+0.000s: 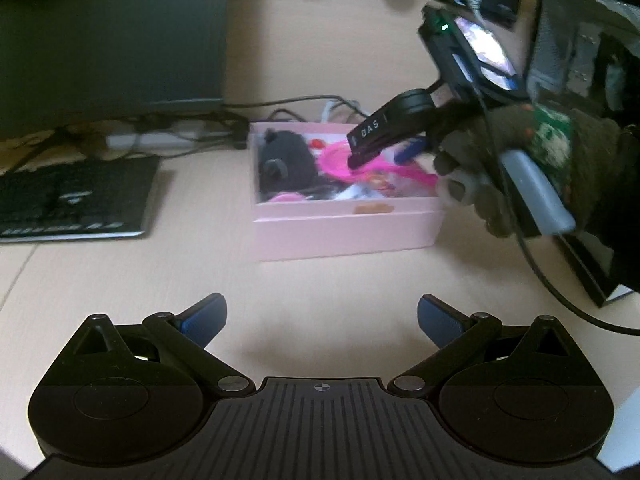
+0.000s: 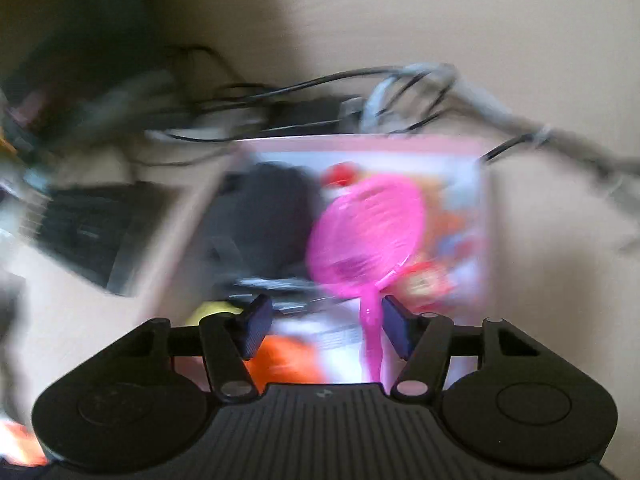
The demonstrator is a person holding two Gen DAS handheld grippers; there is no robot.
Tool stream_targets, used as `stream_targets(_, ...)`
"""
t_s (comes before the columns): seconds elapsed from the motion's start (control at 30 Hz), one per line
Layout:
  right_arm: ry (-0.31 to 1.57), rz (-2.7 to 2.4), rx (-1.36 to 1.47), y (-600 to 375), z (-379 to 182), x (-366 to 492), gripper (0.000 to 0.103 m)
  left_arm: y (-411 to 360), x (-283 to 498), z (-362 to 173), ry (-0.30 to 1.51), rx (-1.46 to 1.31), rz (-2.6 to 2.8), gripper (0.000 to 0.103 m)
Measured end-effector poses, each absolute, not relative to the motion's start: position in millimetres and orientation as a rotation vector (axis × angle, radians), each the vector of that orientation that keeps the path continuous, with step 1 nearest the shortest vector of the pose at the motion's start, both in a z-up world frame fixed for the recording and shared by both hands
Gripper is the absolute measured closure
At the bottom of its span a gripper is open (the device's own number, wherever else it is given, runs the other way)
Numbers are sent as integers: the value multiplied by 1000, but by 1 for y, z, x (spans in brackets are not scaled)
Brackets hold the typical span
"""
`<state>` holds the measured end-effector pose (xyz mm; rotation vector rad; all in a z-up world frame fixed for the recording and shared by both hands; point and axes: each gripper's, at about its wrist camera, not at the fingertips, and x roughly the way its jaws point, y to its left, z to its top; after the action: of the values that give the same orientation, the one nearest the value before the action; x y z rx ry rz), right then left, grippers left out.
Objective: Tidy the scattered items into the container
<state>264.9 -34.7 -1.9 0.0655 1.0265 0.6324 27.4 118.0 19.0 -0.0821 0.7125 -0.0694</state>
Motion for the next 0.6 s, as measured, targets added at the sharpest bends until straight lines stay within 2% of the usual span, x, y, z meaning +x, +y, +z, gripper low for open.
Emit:
stream_targets(0.1,959,656,183,-66,14,250,39,126,24,9,750,-110,2,0)
stream_targets(0.17,910,659,255,-100,25,236,28,129,26,3,774,-133,25,0)
stream_targets(0.23,845,636,237,-131,32,217,11,127,30,-4,780,-128,36,0)
stream_targets(0.33,750,596,65,-161,28,178,0,123,40,-16,777,-121,60,0)
stream_targets(0.47,679,556,-164,-181,-7,126,0,107,47,-31,737,-84,67,0)
stream_targets(0.6,717,565,-226,-184,-42,105,0,87,50,-37,656,-14,49,0)
